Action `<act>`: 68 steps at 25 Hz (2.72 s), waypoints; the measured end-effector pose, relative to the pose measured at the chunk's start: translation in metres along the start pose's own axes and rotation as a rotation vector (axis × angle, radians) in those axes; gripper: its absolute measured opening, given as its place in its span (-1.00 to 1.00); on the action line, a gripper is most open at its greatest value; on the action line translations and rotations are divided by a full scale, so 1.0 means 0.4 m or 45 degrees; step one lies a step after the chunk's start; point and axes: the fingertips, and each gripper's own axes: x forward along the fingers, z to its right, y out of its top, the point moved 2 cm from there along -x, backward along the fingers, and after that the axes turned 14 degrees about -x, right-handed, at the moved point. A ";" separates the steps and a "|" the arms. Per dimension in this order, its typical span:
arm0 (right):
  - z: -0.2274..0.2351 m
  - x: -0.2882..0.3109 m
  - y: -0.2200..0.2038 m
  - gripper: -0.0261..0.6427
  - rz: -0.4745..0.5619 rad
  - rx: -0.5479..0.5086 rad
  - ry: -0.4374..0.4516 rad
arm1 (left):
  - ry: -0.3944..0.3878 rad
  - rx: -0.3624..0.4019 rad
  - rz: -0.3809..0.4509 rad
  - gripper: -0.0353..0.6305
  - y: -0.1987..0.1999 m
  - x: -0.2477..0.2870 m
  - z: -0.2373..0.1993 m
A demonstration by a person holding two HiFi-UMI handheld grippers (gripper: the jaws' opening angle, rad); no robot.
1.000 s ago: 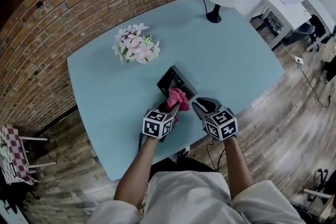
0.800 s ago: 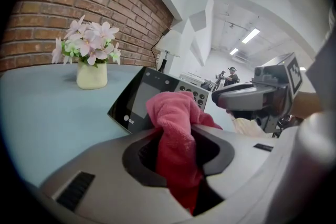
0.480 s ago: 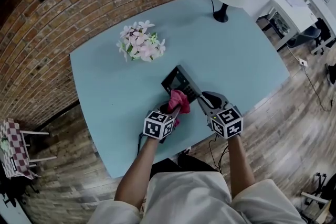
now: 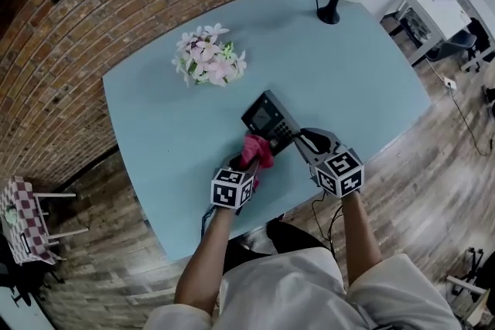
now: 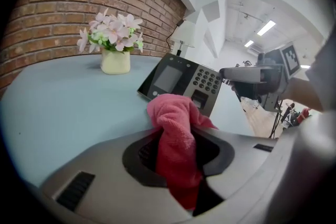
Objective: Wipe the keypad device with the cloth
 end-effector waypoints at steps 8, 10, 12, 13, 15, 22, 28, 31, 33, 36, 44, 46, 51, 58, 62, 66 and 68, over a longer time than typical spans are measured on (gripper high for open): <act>-0.009 -0.037 0.015 -0.61 -0.015 0.111 -0.176 | 0.039 -0.033 0.059 -0.45 0.016 -0.107 -0.081; -0.019 -0.058 0.015 -0.61 -0.015 0.169 -0.225 | 0.029 -0.015 0.089 -0.45 0.030 -0.133 -0.088; -0.036 -0.085 0.013 -0.66 -0.023 0.204 -0.270 | 0.019 0.010 0.116 -0.45 0.038 -0.160 -0.090; -0.047 -0.101 0.013 -0.71 -0.032 0.213 -0.296 | 0.012 0.025 0.128 -0.45 0.042 -0.176 -0.089; -0.073 -0.137 0.020 -0.73 -0.049 0.230 -0.355 | -0.006 0.062 0.153 -0.45 0.053 -0.212 -0.084; -0.232 -0.236 0.113 -0.76 0.025 0.268 -0.450 | -0.099 0.217 0.264 -0.45 0.098 -0.380 -0.041; -0.375 -0.323 0.198 -0.86 0.074 0.194 -0.564 | -0.182 0.319 0.352 -0.45 0.105 -0.537 -0.002; -0.448 -0.369 0.241 -0.87 0.101 0.162 -0.624 | -0.212 0.337 0.399 -0.45 0.100 -0.617 -0.001; -0.498 -0.396 0.271 -0.87 0.118 0.142 -0.657 | -0.231 0.354 0.423 -0.45 0.091 -0.670 0.000; -0.572 -0.433 0.310 -0.87 0.141 0.116 -0.701 | -0.263 0.411 0.448 -0.45 0.077 -0.745 0.009; -0.753 -0.503 0.382 -0.87 0.174 0.039 -0.765 | -0.354 0.551 0.504 -0.45 0.046 -0.929 0.038; -0.784 -0.519 0.398 -0.87 0.186 0.029 -0.775 | -0.378 0.574 0.515 -0.45 0.043 -0.965 0.050; -0.840 -0.558 0.433 -0.87 0.197 -0.008 -0.789 | -0.417 0.626 0.556 -0.45 0.046 -1.025 0.088; -0.903 -0.620 0.478 -0.88 0.223 -0.072 -0.829 | -0.463 0.740 0.635 -0.45 0.055 -1.098 0.181; -0.932 -0.647 0.487 -0.88 0.229 -0.099 -0.851 | -0.493 0.760 0.672 -0.45 0.051 -1.144 0.210; -0.949 -0.665 0.488 -0.88 0.229 -0.116 -0.854 | -0.501 0.769 0.682 -0.45 0.042 -1.171 0.224; -0.952 -0.669 0.489 -0.88 0.227 -0.119 -0.851 | -0.501 0.770 0.678 -0.45 0.037 -1.176 0.228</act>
